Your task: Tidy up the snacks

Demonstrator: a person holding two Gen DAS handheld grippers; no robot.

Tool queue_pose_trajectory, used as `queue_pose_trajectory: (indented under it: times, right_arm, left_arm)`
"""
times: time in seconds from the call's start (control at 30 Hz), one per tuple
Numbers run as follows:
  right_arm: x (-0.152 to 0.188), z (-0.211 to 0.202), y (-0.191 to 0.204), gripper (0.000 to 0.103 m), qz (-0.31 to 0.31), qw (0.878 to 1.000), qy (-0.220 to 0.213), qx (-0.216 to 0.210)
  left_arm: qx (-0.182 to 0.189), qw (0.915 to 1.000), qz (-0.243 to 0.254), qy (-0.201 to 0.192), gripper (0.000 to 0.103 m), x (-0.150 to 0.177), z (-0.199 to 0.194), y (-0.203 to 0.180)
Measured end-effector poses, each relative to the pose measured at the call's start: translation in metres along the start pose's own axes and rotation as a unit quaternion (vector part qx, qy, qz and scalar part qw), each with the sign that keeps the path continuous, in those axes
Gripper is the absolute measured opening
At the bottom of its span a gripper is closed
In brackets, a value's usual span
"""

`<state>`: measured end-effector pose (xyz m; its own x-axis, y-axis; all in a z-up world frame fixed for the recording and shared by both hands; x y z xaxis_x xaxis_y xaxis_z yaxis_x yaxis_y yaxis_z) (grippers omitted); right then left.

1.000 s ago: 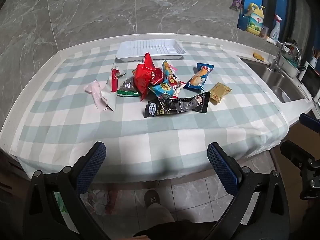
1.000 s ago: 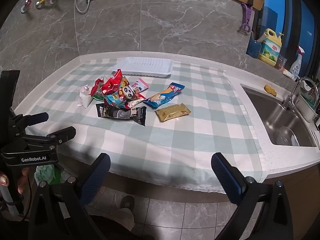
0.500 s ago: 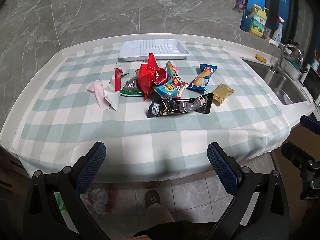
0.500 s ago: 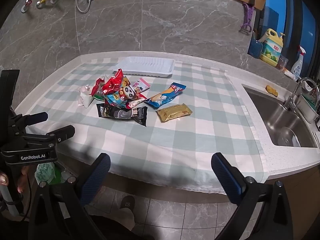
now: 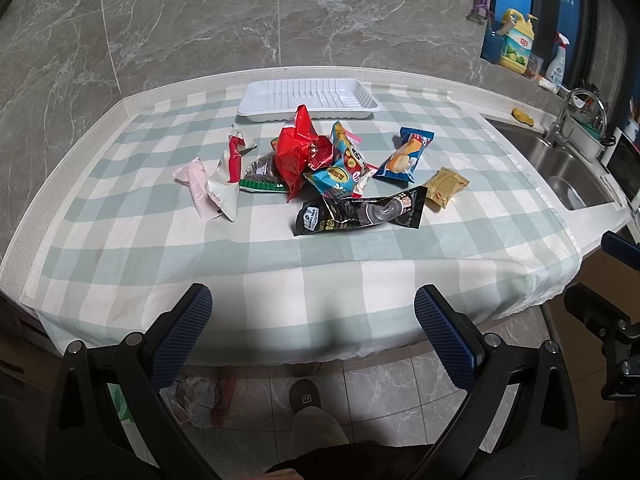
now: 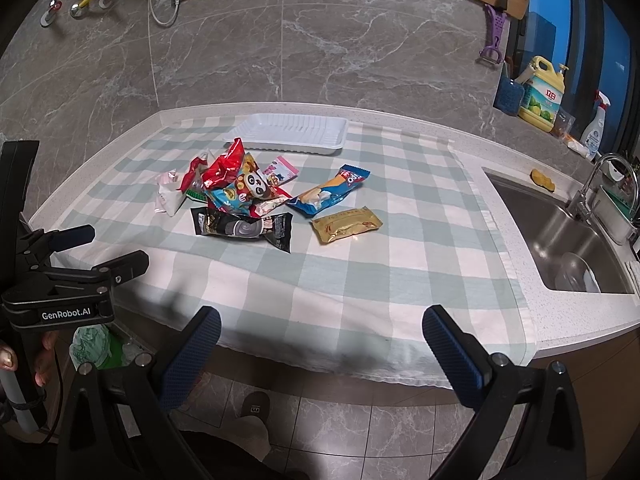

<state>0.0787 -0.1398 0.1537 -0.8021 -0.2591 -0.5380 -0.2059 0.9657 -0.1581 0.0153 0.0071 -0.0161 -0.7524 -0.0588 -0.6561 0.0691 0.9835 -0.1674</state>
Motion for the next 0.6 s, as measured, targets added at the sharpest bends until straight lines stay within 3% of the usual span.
queue_pose_trajectory:
  times: [0.6]
  right_arm:
    - [0.0005, 0.0015, -0.0056, 0.103, 0.000, 1.000, 0.001, 0.000]
  left_arm:
    - [-0.001, 1.0000, 0.001, -0.001, 0.103, 0.0000, 0.0019, -0.0024]
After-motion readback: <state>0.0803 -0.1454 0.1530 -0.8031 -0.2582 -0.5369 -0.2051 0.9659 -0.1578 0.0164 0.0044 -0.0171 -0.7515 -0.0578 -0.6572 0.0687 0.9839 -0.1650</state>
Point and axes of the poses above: each gripper's, at about its wrist camera, not at the fingertips, and z roughly the way its jaws point, y to its left, x to its underside, the point moved 2 cm from there along z, roughly the way its jaws point, and after that the axes turned 11 degrees about x, right-handed, at the moved point
